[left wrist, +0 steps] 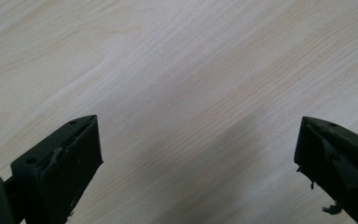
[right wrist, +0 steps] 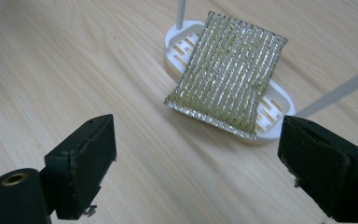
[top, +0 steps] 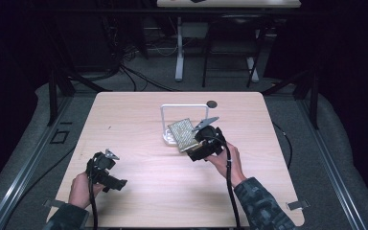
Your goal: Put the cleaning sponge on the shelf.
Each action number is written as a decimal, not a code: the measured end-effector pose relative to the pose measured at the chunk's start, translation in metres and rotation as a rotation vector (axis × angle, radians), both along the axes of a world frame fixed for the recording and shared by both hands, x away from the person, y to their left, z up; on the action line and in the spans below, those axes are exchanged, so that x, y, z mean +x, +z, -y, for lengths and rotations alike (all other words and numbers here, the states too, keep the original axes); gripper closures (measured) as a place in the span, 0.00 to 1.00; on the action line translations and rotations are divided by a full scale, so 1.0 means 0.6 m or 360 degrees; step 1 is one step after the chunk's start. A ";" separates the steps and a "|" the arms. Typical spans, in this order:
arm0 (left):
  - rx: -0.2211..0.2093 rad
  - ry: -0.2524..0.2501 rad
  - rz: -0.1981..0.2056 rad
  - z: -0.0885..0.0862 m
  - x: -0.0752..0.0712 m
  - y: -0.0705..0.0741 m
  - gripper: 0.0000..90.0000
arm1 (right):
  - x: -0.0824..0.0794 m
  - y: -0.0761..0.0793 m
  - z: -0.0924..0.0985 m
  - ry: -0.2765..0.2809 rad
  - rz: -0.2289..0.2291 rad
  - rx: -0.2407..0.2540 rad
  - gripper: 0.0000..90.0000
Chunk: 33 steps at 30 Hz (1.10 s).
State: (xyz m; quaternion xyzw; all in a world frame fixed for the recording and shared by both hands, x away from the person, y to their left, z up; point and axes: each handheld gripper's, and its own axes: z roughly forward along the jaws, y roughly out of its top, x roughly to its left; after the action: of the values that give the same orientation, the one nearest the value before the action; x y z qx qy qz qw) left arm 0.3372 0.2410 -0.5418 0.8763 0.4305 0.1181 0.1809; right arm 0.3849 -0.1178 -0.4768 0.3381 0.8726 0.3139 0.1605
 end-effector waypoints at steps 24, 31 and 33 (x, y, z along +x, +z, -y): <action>-0.0005 -0.0014 0.0002 0.003 0.000 0.001 0.01 | -0.092 -0.048 0.114 -0.0129 -0.0119 -0.0061 0.07; 0.0002 -0.0018 -0.0001 0.004 0.002 0.000 0.01 | -0.113 -0.056 0.143 -0.0193 -0.0144 -0.0070 0.06; 0.0003 -0.0020 -0.0001 0.005 0.002 -0.001 0.01 | -0.117 -0.060 0.150 -0.0206 -0.0152 -0.0086 0.06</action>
State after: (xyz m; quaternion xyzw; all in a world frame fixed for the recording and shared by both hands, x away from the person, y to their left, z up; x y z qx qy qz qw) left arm 0.3385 0.2377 -0.5423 0.8792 0.4251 0.1170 0.1808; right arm 0.3145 -0.2075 -0.5129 0.4038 0.8638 0.2626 0.1476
